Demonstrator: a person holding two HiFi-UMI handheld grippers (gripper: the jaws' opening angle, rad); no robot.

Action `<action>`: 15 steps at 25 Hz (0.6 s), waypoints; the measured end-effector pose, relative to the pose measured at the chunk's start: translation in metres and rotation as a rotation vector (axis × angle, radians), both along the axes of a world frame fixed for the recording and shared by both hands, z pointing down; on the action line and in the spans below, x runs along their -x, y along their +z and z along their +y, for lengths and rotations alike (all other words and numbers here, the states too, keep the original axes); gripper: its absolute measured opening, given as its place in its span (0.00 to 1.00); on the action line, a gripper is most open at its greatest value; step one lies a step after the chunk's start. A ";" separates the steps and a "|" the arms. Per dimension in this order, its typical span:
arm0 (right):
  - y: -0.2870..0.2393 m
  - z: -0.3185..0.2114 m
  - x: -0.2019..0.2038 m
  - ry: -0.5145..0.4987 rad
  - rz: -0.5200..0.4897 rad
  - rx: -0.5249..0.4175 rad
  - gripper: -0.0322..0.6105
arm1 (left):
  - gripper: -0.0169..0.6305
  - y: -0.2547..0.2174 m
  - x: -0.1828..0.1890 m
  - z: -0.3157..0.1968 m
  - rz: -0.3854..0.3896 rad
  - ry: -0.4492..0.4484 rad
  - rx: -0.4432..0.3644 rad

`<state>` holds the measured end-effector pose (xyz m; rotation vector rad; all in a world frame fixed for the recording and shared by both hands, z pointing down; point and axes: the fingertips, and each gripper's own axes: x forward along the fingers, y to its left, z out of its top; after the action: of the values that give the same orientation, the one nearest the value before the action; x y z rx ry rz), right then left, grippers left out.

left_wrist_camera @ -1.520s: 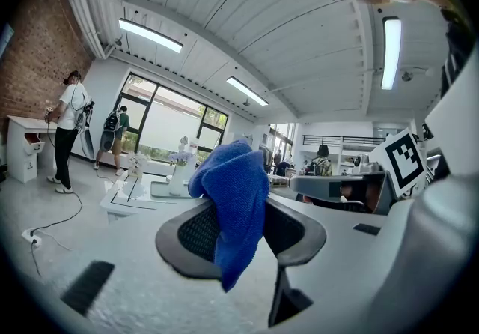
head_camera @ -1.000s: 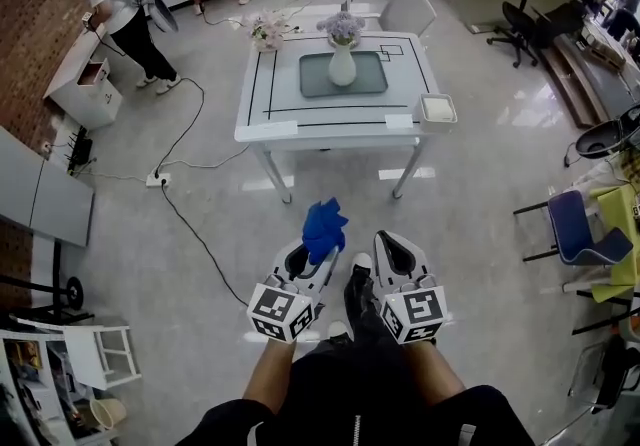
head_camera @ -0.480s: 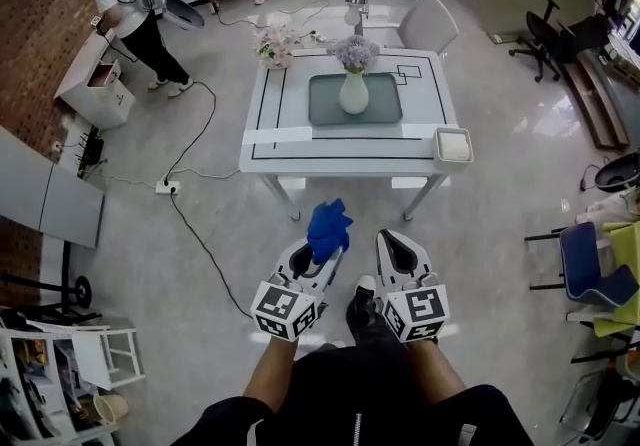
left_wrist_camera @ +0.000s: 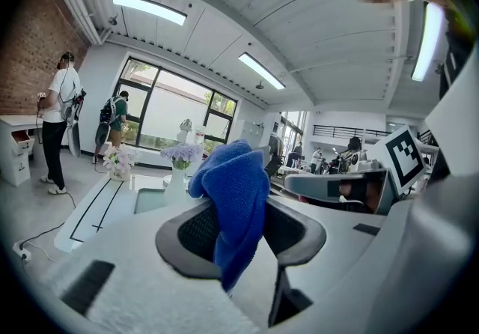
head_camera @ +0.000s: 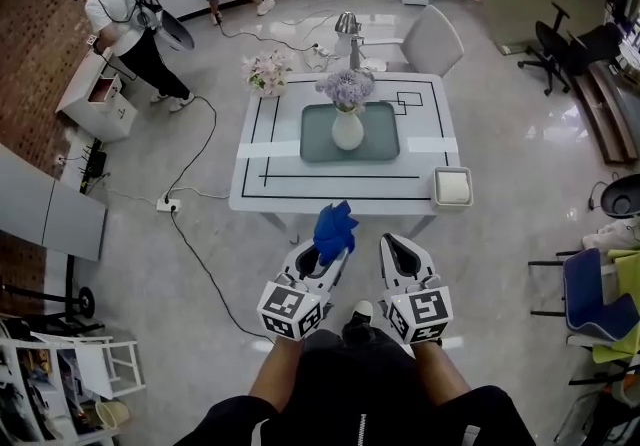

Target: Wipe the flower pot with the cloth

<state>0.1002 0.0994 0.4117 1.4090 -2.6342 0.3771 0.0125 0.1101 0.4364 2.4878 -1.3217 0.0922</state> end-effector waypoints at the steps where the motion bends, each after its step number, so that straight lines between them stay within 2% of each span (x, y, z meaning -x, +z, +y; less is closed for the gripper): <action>1: 0.001 -0.009 -0.002 -0.003 0.001 -0.003 0.06 | 0.27 0.000 -0.002 -0.008 -0.002 -0.002 -0.001; 15: 0.001 -0.058 -0.012 -0.019 -0.034 0.002 0.06 | 0.27 -0.002 -0.014 -0.058 -0.039 -0.003 0.004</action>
<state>0.1122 0.0419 0.4129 1.3886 -2.6716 0.4046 0.0266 0.0525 0.4347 2.4925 -1.3392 0.1441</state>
